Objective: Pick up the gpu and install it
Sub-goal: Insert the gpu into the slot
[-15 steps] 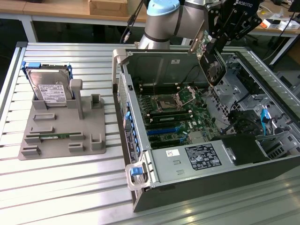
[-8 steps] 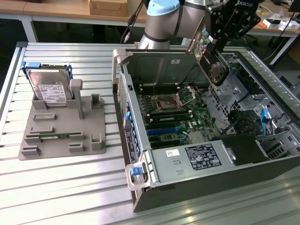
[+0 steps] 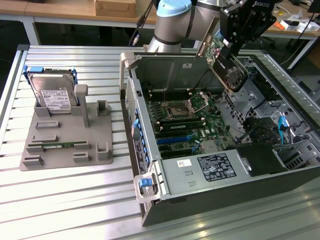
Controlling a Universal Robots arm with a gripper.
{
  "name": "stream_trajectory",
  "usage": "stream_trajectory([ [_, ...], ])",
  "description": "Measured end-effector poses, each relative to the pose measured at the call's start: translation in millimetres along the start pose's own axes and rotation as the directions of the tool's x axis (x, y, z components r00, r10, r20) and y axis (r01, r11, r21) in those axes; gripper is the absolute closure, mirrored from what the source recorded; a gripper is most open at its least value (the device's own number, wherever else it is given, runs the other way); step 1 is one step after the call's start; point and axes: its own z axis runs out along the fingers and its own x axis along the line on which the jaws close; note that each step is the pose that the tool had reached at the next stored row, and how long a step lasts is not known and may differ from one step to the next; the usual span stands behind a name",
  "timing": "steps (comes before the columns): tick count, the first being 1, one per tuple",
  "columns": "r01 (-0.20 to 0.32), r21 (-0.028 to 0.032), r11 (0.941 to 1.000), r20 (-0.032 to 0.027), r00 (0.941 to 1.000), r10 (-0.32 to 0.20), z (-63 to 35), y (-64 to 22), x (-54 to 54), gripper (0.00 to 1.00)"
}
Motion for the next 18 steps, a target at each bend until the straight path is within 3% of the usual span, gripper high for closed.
stream_trajectory([
  [5, 0.072, 0.005, 0.9974, 0.0, 0.9974, -0.072, 0.0, 0.0, -0.1, 0.75],
  [13, 0.196, 0.0137, 0.9806, -0.0009, 0.9807, -0.196, 0.2, -0.1, -0.6, 0.75],
  [18, 0.236, 0.0165, 0.9717, -0.0014, 0.9719, -0.236, 0.2, -0.1, -0.7, 0.75],
])
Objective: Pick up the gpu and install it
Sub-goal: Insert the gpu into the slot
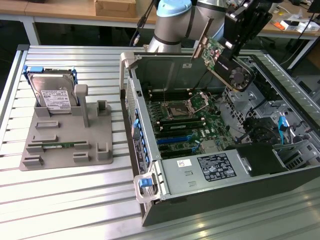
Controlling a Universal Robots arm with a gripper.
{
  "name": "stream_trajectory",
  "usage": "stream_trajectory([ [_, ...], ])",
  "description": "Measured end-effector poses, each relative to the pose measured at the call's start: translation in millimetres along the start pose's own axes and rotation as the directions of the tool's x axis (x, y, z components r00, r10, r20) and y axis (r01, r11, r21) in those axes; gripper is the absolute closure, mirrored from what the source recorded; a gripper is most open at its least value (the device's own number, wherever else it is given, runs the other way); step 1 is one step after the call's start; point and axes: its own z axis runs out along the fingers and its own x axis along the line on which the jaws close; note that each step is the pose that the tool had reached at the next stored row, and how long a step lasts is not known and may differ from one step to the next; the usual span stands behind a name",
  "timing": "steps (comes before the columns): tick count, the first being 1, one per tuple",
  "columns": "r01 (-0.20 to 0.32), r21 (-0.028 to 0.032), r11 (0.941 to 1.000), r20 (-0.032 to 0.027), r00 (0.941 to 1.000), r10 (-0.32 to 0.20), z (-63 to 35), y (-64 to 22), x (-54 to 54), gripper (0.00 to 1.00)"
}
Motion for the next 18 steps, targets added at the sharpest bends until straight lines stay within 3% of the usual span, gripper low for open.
stream_trajectory([
  [11, 0.115, 0.008, 0.9933, -0.0001, 0.9933, -0.115, 0.2, -0.2, -0.5, 0.75],
  [18, 0.157, 0.011, 0.9876, -0.0004, 0.9876, -0.157, 0.3, -0.4, -0.9, 0.75],
])
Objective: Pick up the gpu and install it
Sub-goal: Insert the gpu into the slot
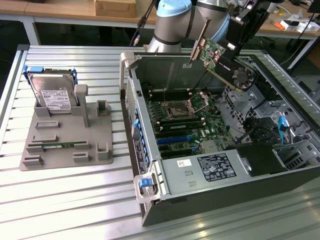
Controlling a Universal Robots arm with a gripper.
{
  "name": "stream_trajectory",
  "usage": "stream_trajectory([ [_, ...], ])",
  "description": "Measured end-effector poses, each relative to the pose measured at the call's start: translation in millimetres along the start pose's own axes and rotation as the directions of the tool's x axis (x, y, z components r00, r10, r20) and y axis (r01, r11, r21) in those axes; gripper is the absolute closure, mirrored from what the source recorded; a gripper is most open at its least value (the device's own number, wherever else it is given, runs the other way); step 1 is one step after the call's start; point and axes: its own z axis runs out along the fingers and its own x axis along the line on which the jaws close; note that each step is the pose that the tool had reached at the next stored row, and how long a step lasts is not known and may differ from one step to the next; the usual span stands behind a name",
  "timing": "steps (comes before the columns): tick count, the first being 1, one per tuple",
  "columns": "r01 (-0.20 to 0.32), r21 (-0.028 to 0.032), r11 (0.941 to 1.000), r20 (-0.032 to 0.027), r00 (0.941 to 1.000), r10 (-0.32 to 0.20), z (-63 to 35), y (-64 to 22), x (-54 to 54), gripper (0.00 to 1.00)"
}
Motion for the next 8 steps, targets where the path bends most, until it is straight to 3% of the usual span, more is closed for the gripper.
stream_trajectory([
  [8, 0.039, 0.0027, 0.9992, 0.0001, 0.9992, -0.039, 0.1, -0.5, -0.8, 0.75],
])
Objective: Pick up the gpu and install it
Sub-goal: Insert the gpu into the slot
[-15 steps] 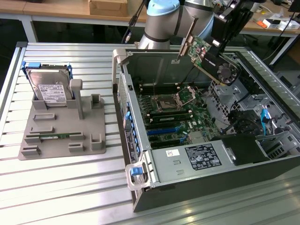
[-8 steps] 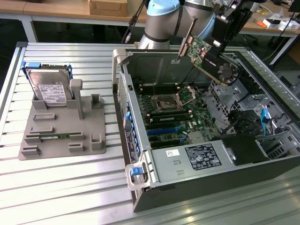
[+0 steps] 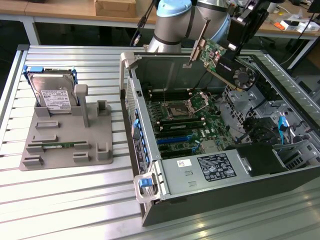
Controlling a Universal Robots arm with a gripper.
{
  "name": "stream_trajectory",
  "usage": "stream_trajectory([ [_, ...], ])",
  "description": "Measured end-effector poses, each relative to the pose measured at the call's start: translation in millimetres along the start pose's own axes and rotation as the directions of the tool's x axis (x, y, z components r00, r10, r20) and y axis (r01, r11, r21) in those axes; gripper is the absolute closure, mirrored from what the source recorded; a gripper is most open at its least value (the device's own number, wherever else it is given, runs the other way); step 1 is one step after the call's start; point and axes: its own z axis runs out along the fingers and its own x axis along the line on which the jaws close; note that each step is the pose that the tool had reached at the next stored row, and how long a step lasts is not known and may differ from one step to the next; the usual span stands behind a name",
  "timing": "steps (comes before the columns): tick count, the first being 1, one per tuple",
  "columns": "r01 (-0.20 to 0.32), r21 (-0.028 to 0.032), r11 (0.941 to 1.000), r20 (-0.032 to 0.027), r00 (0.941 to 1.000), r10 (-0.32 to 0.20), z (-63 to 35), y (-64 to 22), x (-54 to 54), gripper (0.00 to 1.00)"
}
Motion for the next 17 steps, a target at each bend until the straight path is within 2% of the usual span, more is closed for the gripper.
stream_trajectory([
  [14, 0.088, 0.0062, 0.9961, -0.0001, 0.9961, -0.088, 0.0, -1.3, -1.9, 0.75],
  [17, 0.115, 0.008, 0.9934, -0.0002, 0.9934, -0.115, 0.0, -1.7, -2.4, 0.75],
])
